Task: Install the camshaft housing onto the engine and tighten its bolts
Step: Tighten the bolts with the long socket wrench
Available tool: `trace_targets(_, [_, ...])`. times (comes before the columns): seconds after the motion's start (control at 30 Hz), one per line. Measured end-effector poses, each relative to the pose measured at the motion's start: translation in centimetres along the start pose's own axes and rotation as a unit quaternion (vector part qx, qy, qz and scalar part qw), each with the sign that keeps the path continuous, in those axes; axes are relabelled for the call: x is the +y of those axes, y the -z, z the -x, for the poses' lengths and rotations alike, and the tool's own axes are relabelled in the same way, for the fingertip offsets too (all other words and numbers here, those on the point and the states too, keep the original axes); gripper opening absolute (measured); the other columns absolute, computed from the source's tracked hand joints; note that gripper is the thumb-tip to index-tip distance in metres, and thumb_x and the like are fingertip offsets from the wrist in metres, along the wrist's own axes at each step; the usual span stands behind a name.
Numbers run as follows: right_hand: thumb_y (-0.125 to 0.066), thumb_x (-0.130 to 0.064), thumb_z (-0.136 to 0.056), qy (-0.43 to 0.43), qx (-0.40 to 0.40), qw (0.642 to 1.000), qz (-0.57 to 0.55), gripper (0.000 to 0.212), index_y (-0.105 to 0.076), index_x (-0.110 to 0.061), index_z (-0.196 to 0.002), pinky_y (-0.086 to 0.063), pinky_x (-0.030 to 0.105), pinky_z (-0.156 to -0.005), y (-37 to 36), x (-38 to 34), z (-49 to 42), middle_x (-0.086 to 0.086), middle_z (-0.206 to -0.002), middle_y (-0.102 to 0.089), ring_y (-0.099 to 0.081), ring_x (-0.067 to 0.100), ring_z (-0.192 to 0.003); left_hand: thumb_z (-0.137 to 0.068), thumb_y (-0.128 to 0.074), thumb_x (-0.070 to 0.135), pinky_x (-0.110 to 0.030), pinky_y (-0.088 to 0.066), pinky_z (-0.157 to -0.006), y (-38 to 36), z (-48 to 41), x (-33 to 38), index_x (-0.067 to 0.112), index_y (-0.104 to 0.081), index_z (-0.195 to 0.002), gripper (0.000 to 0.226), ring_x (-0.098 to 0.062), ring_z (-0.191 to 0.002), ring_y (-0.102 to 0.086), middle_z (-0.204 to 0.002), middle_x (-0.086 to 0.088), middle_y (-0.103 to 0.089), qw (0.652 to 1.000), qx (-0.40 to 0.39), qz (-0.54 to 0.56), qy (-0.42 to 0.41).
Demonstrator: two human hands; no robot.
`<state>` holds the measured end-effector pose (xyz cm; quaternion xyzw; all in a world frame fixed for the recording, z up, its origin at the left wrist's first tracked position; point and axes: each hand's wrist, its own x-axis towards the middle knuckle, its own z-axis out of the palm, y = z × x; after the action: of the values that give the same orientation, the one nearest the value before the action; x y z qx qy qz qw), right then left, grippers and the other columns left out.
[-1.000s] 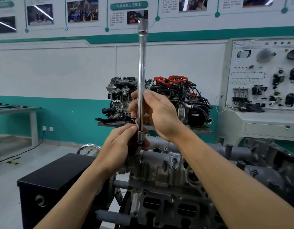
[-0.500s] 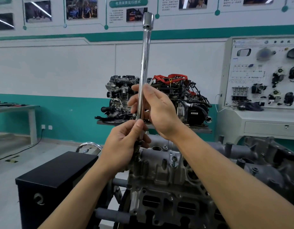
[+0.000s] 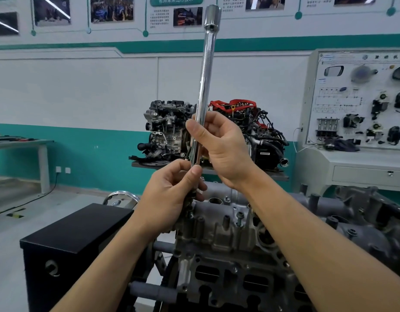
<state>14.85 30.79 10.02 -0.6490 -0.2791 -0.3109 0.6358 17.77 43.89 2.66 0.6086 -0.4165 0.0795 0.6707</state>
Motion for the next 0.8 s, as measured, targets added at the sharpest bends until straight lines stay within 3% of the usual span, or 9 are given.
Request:
trace_targets(0.1, [-0.043, -0.038, -0.102, -0.035, -0.029, 0.999, -0.011, 0.034, -0.063, -0.011, -0.106, -0.05, 0.026, -0.068, -0.09, -0.21, 0.08, 0.002, -0.089, -0.069, -0.062, 0.015, -0.075, -0.093, -0.054, 0.044, -0.026, -0.056, -0.064, -0.01, 0.06, 0.0, 0.015, -0.068, -0.09, 0.032, -0.019, -0.067, -0.069, -0.079, -0.006, -0.072, 1.0, -0.009, 0.008, -0.001])
trace_targets(0.2, [-0.029, -0.037, -0.108, -0.053, -0.045, 0.998, -0.013, 0.044, -0.064, -0.011, -0.108, -0.05, 0.029, -0.067, -0.03, -0.38, 0.11, 0.008, -0.092, -0.07, -0.063, 0.02, -0.075, -0.094, -0.048, 0.045, -0.022, -0.052, -0.06, -0.11, 0.12, 0.1, 0.011, -0.067, -0.096, 0.039, -0.019, -0.066, -0.067, -0.077, -0.005, -0.071, 1.0, -0.015, 0.007, 0.001])
trace_targets(0.33, [-0.042, -0.028, -0.106, -0.041, -0.034, 0.999, -0.001, 0.031, -0.066, -0.01, -0.094, -0.053, 0.03, -0.066, -0.21, -0.4, 0.1, 0.004, -0.076, -0.067, -0.062, 0.019, -0.071, -0.093, -0.043, 0.053, -0.02, -0.051, -0.059, 0.02, 0.15, 0.17, 0.014, -0.068, -0.098, 0.047, -0.019, -0.07, -0.069, -0.08, -0.007, -0.073, 1.0, -0.017, 0.018, 0.017])
trace_targets(0.43, [-0.06, -0.023, -0.098, -0.016, 0.0, 1.0, 0.02, 0.017, -0.063, -0.011, -0.085, -0.05, 0.031, -0.067, -0.17, -0.38, -0.1, 0.002, -0.072, -0.064, -0.059, 0.018, -0.068, -0.089, -0.053, 0.064, -0.022, -0.056, -0.067, 0.38, 0.11, 0.44, 0.018, -0.07, -0.1, 0.05, -0.022, -0.077, -0.073, -0.086, -0.009, -0.075, 0.999, -0.031, 0.032, 0.023])
trace_targets(0.5, [-0.068, -0.021, -0.09, -0.004, 0.016, 1.0, 0.007, 0.017, -0.057, -0.011, -0.081, -0.047, 0.026, -0.064, -0.1, -0.34, -0.12, 0.003, -0.07, -0.056, -0.051, 0.021, -0.065, -0.084, -0.065, 0.057, -0.028, -0.059, -0.07, 0.51, 0.05, 0.51, 0.014, -0.066, -0.1, 0.046, -0.024, -0.077, -0.074, -0.085, -0.01, -0.076, 0.999, -0.031, 0.032, 0.019])
trace_targets(0.57, [-0.072, -0.026, -0.084, -0.006, 0.023, 1.0, -0.001, 0.024, -0.055, -0.009, -0.083, -0.041, 0.031, -0.066, -0.1, -0.28, -0.13, 0.005, -0.071, -0.05, -0.042, 0.028, -0.071, -0.08, -0.072, 0.05, -0.036, -0.058, -0.073, 0.47, -0.04, 0.35, 0.004, -0.06, -0.1, 0.052, -0.024, -0.074, -0.072, -0.082, -0.01, -0.076, 0.999, -0.021, 0.034, 0.013])
trace_targets(0.7, [-0.06, -0.025, -0.097, -0.025, 0.0, 1.0, 0.019, 0.015, -0.062, -0.01, -0.093, -0.047, 0.035, -0.069, -0.16, -0.27, 0.04, 0.003, -0.076, -0.065, -0.056, 0.023, -0.069, -0.087, -0.062, 0.044, -0.036, -0.057, -0.072, 0.5, -0.01, 0.09, 0.004, -0.063, -0.098, 0.042, -0.021, -0.074, -0.071, -0.084, -0.007, -0.075, 0.999, -0.021, 0.028, 0.018])
trace_targets(0.8, [-0.04, -0.029, -0.107, -0.048, -0.041, 0.998, -0.005, 0.03, -0.064, -0.012, -0.105, -0.052, 0.029, -0.065, -0.11, -0.51, 0.27, 0.006, -0.087, -0.07, -0.062, 0.02, -0.07, -0.09, -0.056, 0.044, -0.033, -0.058, -0.07, 0.59, 0.1, -0.02, 0.012, -0.069, -0.097, 0.035, -0.019, -0.076, -0.072, -0.085, -0.005, -0.075, 0.999, -0.023, 0.039, 0.027])
